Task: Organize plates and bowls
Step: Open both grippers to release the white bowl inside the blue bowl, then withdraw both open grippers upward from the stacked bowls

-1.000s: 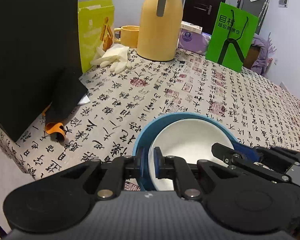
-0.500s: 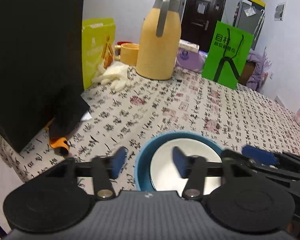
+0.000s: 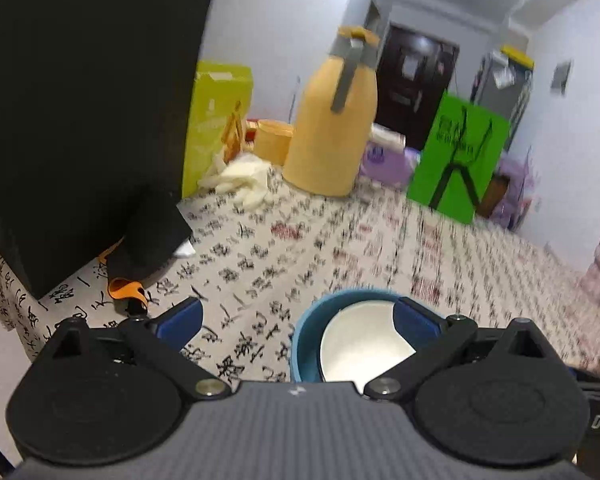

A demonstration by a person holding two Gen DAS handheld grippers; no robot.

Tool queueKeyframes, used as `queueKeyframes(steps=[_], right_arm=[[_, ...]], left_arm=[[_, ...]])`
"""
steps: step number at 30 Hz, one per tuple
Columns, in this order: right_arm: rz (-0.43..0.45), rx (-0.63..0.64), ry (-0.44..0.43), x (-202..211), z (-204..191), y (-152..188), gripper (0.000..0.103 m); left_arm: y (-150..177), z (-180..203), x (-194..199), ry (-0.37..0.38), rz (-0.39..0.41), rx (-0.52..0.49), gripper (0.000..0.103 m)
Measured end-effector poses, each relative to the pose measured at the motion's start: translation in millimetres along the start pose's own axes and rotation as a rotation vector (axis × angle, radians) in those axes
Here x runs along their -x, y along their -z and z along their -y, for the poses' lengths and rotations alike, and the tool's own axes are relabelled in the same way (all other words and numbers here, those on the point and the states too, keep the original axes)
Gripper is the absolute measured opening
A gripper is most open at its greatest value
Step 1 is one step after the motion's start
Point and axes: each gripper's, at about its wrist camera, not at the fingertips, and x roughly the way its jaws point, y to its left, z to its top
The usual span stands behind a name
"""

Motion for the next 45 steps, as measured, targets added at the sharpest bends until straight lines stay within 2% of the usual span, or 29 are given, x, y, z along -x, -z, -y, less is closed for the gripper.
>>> queueKeyframes(steps=[4, 11, 14, 24, 28, 33, 37, 42, 45], right_arm=[[0.056, -0.008, -0.019, 16, 3, 4, 0.103], [0.098, 0.015, -0.02, 36, 2, 9, 0.103], [0.121, 0.021, -0.014, 44, 0, 11, 0.103], [0.194, 0.086, 0.078, 68, -8, 22, 0.103], [0.227, 0.121, 0.126, 75, -12, 28, 0.103], [0.259, 0.113, 0.099, 83, -11, 31, 0.103], [0.252, 0.129, 0.099, 86, -12, 32, 0.103], [0.254, 0.139, 0.097, 90, -12, 35, 0.103], [0.255, 0.138, 0.106, 92, -11, 35, 0.103]], left_arm=[[3, -5, 11, 0.006, 0.079, 0.03, 0.103], [10, 1, 21, -0.015, 0.125, -0.015, 0.103], [13, 2, 26, -0.002, 0.134, -0.026, 0.103], [24, 5, 46, 0.018, 0.201, -0.059, 0.103], [26, 6, 51, 0.026, 0.21, -0.059, 0.103], [30, 7, 57, 0.032, 0.228, -0.056, 0.103], [32, 7, 60, 0.041, 0.24, -0.033, 0.103], [32, 4, 63, 0.079, 0.224, 0.01, 0.103], [31, 6, 63, 0.093, 0.196, -0.01, 0.103]])
